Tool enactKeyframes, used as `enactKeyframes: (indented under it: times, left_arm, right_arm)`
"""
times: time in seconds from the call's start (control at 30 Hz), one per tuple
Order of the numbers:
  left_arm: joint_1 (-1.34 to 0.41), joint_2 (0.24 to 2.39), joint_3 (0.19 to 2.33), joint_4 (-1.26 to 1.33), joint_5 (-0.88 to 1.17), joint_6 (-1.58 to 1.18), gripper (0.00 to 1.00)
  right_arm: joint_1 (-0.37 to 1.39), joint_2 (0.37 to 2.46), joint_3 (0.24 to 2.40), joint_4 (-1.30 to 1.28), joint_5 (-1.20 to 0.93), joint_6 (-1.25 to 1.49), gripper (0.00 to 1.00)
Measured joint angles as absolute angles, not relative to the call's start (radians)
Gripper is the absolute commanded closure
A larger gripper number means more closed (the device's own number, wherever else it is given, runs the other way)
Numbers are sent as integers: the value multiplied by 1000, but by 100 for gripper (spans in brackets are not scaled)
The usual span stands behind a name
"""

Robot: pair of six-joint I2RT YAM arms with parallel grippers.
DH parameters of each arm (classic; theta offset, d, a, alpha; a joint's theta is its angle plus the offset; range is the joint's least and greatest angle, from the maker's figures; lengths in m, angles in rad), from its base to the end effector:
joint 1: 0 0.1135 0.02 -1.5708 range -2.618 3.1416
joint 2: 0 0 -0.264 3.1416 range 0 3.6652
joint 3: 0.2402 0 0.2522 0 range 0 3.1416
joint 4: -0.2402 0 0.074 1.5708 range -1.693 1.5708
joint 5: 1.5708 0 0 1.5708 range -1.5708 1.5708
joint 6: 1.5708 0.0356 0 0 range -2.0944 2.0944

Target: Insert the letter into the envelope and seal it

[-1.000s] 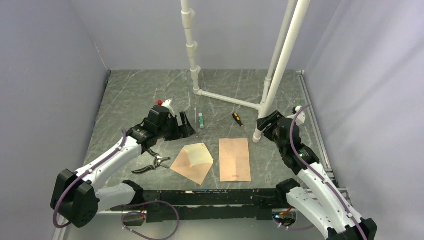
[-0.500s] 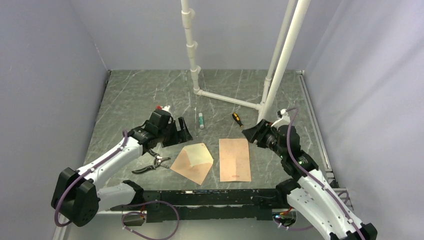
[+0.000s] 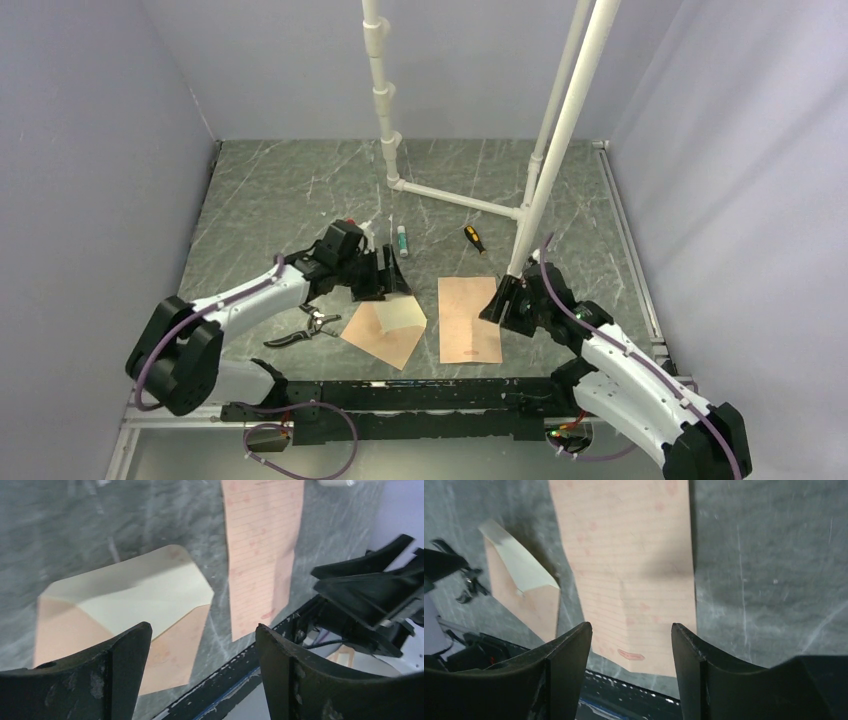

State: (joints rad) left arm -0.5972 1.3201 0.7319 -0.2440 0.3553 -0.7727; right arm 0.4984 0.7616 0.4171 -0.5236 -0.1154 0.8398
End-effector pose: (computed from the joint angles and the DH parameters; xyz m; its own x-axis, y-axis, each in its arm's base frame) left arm 0.2112 -0.1586 0.2038 -0.9410 -0.1515 -0.3025 0.0894 0.7511 -0.6542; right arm 0.1302 0.0755 0.1860 -0.8497 0.3796 -0.3660 0.1384 0.8303 0.5398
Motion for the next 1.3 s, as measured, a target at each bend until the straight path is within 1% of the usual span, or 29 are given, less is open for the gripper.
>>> enactKeyframes:
  times: [0.1, 0.2, 0.3, 0.4, 0.53, 0.67, 0.83, 1.1, 1.3]
  left_arm:
    - [-625, 1380, 768, -208, 385, -783, 20]
    - [-656, 1479, 850, -183, 403, -792, 17]
    - [-689, 1596, 958, -176, 403, -802, 16]
    - [-718, 1715, 1062, -190, 400, -803, 17]
    - [-738, 1821, 1136, -221, 394, -818, 16]
    - [-741, 1856, 1153, -284, 392, -853, 15]
    - [-743, 1880, 1183, -336, 388, -891, 15]
    - [-757, 1913, 1190, -336, 426, -939, 15]
    - [-758, 1924, 1190, -319, 457, -967, 16]
  right_arm:
    - [500, 764, 396, -530, -140, 858, 44]
    - [500, 770, 390, -531, -159, 876, 40]
    - [500, 794, 390, -532, -164, 884, 40]
    - [500, 828, 390, -527, -178, 884, 43]
    - [500, 867, 389, -507, -212, 880, 51]
    - [500, 913, 389, -503, -220, 880, 56]
    - [500, 979, 383, -512, -211, 887, 60]
    - [499, 1013, 387, -510, -202, 914, 63]
    - [499, 1032, 394, -503, -204, 929, 64]
